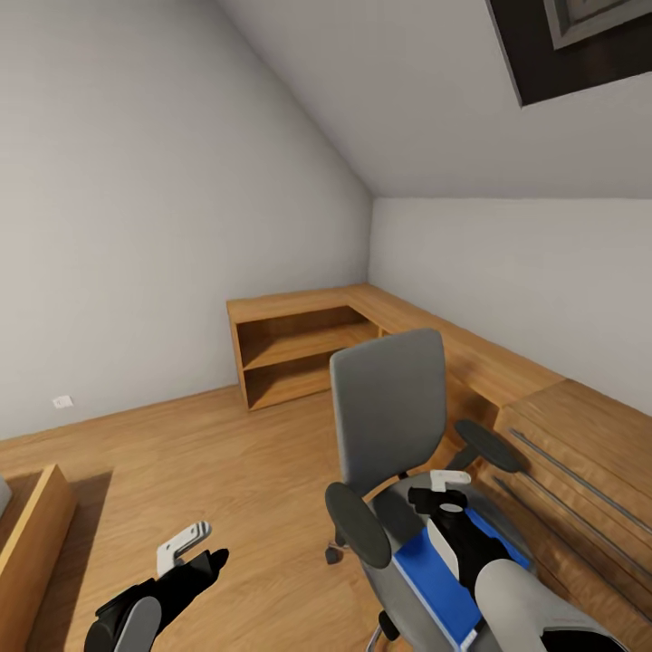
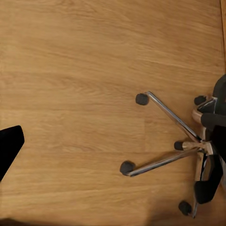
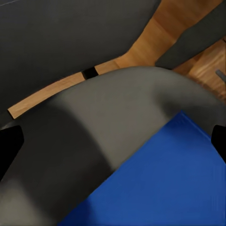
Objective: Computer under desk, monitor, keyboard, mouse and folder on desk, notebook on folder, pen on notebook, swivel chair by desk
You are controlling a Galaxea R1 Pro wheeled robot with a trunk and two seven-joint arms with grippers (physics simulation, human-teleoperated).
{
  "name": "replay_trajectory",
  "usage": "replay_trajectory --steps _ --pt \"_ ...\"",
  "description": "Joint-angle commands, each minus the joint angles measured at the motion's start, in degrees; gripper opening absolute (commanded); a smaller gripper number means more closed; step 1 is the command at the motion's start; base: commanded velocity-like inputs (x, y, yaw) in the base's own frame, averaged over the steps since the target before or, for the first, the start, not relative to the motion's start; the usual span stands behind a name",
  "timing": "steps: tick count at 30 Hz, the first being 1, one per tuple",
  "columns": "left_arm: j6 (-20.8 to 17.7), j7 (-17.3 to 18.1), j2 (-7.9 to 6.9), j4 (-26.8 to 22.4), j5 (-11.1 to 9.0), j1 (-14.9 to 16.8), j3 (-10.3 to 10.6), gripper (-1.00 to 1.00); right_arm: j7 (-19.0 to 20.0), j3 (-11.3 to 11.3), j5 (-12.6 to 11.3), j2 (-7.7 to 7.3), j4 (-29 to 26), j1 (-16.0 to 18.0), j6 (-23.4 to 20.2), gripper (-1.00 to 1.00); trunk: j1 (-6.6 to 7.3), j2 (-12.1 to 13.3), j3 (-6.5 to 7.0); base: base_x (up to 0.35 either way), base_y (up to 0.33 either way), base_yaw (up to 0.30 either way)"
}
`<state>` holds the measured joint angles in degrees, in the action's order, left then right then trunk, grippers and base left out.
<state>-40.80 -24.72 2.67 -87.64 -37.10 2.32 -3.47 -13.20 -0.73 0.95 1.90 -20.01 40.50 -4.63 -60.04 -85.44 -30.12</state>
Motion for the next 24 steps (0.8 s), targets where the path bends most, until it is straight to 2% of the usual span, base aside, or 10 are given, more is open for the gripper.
replay_trajectory --steps 1,24 --pt "-0.2 -0.6 -0.04 -0.1 -0.6 0.1 0.0 1.0 -0.2 -0.1 -0.1 -0.01 -0.1 0.0 -0.3 1.0 -0.22 -0.4 -0.25 0.0 0.0 0.0" --pt "-0.1 -0.6 -0.03 -0.1 -0.5 0.0 0.0 1.0 -0.2 -0.3 -0.1 -0.07 -0.1 0.0 -0.5 1.0 -5.28 -9.7 -4.37 0.0 0.0 0.0"
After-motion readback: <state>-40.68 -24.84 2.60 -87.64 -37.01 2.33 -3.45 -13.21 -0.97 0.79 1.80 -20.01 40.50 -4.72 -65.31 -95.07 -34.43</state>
